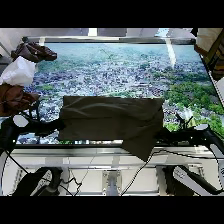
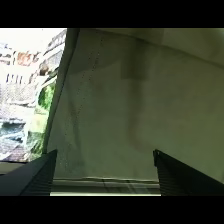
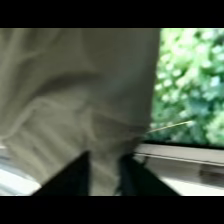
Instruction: Fold the shirts.
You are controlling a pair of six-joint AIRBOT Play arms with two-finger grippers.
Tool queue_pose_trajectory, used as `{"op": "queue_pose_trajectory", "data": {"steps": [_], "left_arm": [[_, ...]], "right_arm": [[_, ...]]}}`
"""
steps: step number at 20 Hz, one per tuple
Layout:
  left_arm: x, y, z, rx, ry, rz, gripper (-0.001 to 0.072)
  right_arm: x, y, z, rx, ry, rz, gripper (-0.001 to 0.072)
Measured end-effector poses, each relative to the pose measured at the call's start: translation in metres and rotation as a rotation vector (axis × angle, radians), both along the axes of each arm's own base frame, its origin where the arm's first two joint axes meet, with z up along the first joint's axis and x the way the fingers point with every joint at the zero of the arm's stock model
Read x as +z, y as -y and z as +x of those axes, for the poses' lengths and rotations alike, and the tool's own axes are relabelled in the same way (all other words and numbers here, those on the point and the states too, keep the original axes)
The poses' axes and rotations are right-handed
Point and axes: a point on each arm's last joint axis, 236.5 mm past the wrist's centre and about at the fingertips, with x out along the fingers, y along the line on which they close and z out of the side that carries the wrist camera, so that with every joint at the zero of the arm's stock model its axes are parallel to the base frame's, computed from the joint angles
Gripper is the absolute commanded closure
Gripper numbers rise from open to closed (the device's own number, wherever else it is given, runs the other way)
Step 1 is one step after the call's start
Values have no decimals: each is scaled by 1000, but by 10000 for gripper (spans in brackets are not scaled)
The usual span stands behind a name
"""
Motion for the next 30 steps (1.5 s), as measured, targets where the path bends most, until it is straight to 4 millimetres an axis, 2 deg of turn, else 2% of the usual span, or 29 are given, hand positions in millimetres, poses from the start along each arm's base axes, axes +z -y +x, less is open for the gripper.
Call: {"op": "queue_pose_trajectory", "data": {"steps": [1, 6, 14, 17, 21, 23, 24, 25, 26, 28, 30], "left_arm": [[0, 0, 0, 0, 0, 0, 8], [-3, -7, -3, -8, -12, 32, 16], [-12, -21, -27, -11, -121, 95, 19], [-23, -24, -33, 0, -183, 98, 20], [-42, -17, -41, 7, -281, 53, 23], [-51, -14, -44, 8, -323, 37, 130], [-54, -12, -45, 11, -338, 27, 142], [-57, -11, -46, 13, -348, 19, 201], [-58, -9, -45, 14, -352, 12, 343], [-60, -2, -39, 25, -336, -21, 528], [-60, -1, -31, 34, -309, -31, 581]], "right_arm": [[2, -2, 2, -3, 7, 10, 684], [7, -9, 1, 15, 15, 47, 684], [11, -14, -4, 37, 6, 71, 684], [12, -16, -5, 46, 7, 80, 685], [15, -19, -6, 54, 11, 97, 685], [16, -20, -6, 55, 12, 104, 685], [16, -21, -6, 55, 12, 107, 684], [16, -21, -6, 55, 13, 108, 684], [17, -22, -5, 54, 15, 113, 685], [18, -23, -4, 50, 18, 119, 685], [19, -23, -3, 47, 22, 124, 684]]}}
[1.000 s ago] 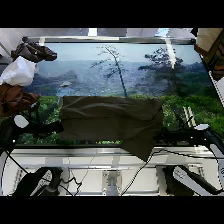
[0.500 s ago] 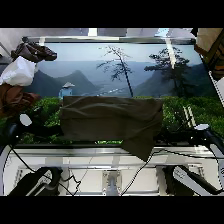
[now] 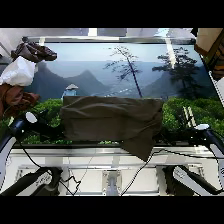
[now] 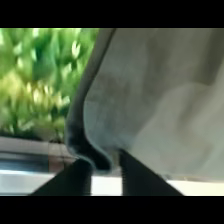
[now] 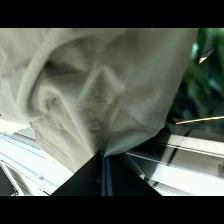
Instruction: Fold the shirts.
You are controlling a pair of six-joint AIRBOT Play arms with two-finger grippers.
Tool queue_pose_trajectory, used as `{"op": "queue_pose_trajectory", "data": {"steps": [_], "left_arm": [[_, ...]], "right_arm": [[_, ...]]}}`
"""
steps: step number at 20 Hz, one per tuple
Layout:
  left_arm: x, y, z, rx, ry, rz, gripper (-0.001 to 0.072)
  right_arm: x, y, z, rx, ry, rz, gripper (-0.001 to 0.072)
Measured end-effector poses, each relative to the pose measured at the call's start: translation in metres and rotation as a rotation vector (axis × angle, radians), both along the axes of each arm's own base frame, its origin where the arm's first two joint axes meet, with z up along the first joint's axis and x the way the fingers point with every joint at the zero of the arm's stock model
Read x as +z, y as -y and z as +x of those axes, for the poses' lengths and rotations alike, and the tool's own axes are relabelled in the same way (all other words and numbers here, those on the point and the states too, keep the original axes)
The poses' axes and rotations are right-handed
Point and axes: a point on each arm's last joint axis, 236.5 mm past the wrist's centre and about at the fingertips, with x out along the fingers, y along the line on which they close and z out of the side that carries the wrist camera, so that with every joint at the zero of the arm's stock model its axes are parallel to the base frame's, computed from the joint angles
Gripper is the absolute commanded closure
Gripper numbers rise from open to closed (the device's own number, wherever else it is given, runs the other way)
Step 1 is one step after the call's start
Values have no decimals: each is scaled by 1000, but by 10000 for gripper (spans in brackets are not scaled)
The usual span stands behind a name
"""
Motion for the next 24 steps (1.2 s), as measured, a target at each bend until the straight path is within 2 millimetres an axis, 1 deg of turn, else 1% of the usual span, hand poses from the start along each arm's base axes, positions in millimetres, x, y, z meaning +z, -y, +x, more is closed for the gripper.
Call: {"op": "queue_pose_trajectory", "data": {"steps": [1, 2, 7, 9, 11, 13, 16, 17, 19, 22, 24], "left_arm": [[1, 0, 5, 6, 16, -3, 609], [2, 1, 8, 8, 26, -7, 693], [13, 3, 22, 1, 59, -21, 696], [24, 8, 19, -40, 43, -47, 696], [36, 13, 13, -87, 27, -71, 696], [51, 16, 7, -126, 31, -83, 696], [76, 19, 0, -166, 79, -82, 696], [85, 20, -4, -177, 98, -79, 696], [99, 20, -11, -193, 132, -67, 696], [115, 19, -17, -195, 180, -41, 696], [122, 18, -16, -191, 210, -29, 696]], "right_arm": [[0, 0, 0, -1, 1, 1, 685], [0, 0, 1, -2, 1, 3, 684], [2, -2, 0, 0, 3, 9, 685], [4, -4, -2, 10, -2, 25, 686], [11, -8, -5, 28, 8, 42, 686], [22, -11, -2, 32, 49, 45, 687], [53, -21, 1, 41, 145, 74, 687], [64, -26, -1, 45, 171, 86, 686], [81, -31, -4, 45, 213, 91, 686], [94, -35, -7, 42, 246, 88, 686], [102, -34, -5, 36, 264, 77, 686]]}}
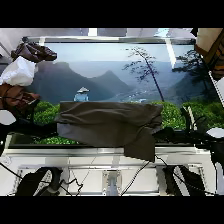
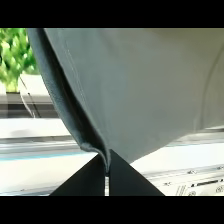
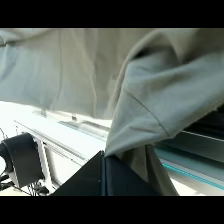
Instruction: Fold the shirts.
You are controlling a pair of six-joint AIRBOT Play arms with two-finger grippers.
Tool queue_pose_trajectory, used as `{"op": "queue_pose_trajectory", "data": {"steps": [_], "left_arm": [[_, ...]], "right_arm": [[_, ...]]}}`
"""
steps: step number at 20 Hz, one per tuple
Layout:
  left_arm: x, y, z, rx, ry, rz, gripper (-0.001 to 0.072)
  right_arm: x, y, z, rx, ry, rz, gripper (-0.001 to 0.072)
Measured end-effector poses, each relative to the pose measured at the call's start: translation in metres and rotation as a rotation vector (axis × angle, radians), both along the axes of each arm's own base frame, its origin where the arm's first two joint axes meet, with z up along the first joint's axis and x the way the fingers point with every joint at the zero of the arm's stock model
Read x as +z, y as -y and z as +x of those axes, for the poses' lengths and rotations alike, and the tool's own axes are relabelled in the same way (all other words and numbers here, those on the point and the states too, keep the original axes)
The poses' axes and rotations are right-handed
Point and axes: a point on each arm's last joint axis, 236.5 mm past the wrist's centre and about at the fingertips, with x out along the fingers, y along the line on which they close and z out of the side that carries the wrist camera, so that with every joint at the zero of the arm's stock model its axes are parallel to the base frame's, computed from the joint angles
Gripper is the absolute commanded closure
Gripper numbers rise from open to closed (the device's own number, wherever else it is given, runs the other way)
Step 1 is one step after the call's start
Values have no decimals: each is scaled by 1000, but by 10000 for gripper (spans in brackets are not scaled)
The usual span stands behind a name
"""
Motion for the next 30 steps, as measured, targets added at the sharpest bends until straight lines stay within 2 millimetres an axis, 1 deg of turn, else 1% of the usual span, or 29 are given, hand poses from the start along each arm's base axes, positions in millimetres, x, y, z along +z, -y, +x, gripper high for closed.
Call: {"op": "queue_pose_trajectory", "data": {"steps": [2, 5, 7, 9, 11, 13, 16, 19, 21, 24, 27, 30], "left_arm": [[10, -2, 8, 13, 48, 11, 697], [33, -14, 40, 66, 187, 51, 699], [48, -24, 61, 104, 261, 81, 698], [55, -29, 77, 125, 291, 93, 698], [53, -33, 91, 145, 298, 92, 698], [46, -33, 105, 158, 294, 79, 698], [28, -33, 125, 185, 270, 50, 699], [8, -33, 148, 223, 259, 20, 700], [-5, -34, 164, 244, 247, 6, 699], [-26, -37, 185, 269, 219, -5, 700], [-41, -41, 201, 295, 201, -9, 699], [-51, -43, 212, 306, 193, -9, 698]], "right_arm": [[12, 4, 7, -5, 30, -19, 686], [30, 18, 24, -30, 93, -87, 686], [40, 35, 39, -68, 130, -155, 686], [46, 52, 53, -101, 144, -208, 686], [48, 63, 64, -119, 140, -226, 686], [47, 73, 77, -144, 135, -234, 687], [41, 88, 102, -197, 135, -240, 687], [35, 101, 132, -243, 145, -243, 686], [29, 105, 154, -259, 155, -250, 687], [14, 102, 186, -251, 155, -259, 687], [-12, 93, 215, -231, 137, -270, 687], [-42, 84, 228, -199, 92, -290, 687]]}}
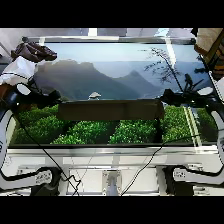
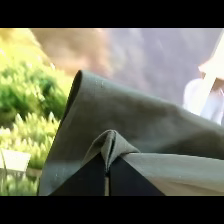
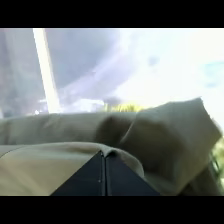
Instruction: Fold the shirts.
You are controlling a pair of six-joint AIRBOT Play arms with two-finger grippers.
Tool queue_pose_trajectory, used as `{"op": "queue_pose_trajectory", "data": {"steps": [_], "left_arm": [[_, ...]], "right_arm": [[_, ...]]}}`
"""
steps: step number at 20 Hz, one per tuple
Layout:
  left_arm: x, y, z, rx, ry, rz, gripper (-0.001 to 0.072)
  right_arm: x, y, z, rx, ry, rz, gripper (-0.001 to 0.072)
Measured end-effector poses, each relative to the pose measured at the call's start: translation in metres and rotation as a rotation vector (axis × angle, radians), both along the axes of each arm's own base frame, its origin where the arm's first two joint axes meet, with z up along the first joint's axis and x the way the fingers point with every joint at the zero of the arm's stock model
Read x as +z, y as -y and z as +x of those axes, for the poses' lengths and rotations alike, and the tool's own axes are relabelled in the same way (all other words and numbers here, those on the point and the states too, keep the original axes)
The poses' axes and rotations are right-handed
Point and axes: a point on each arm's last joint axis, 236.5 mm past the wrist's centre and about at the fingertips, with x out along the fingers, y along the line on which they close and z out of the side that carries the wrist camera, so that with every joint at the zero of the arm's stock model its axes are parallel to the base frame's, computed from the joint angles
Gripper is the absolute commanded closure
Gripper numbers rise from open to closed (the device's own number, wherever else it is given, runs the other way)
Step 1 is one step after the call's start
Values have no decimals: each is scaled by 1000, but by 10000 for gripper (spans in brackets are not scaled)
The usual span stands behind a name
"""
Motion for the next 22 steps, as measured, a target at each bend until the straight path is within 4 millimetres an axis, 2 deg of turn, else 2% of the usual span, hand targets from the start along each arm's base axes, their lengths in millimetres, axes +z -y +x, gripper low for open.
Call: {"op": "queue_pose_trajectory", "data": {"steps": [1, 2, 3, 4, 5, 6, 9, 10, 12, 13, 16, 18, 20, 22], "left_arm": [[-3, 0, 1, 1, -5, -1, 696], [-5, -1, 3, 2, -6, -1, 601], [-6, 0, 4, -4, -4, -1, 276], [-6, 1, 7, -11, 3, -4, 92], [-5, 3, 9, -14, 12, -16, 66], [-3, 7, 12, -19, 24, -32, 65], [14, 23, 24, -31, 76, -106, 79], [23, 30, 30, -39, 102, -143, 148], [50, 56, 43, -74, 174, -245, 532], [67, 73, 48, -108, 213, -294, 700], [101, 131, 50, -240, 281, -372, 700], [112, 171, 48, -317, 313, -369, 701], [108, 203, 46, -359, 309, -335, 701], [92, 230, 42, -395, 267, -306, 701]], "right_arm": [[-8, -1, 1, 4, -16, -7, 686], [-16, 0, 2, 6, -29, -16, 685], [-21, 1, 3, 10, -37, -28, 640], [-25, 2, 4, 13, -42, -38, 462], [-27, 2, 5, 14, -42, -45, 323], [-28, 3, 5, 19, -44, -51, 322], [-19, -1, 9, 58, -31, -48, 322], [-11, -2, 12, 75, -18, -48, 322], [11, -1, 20, 107, 28, -65, 322], [24, 3, 25, 117, 58, -90, 322], [51, 30, 29, 108, 94, -189, 273], [55, 52, 23, 79, 67, -224, 272], [53, 71, 12, 51, 27, -234, 271], [46, 85, -4, 37, -28, -224, 269]]}}
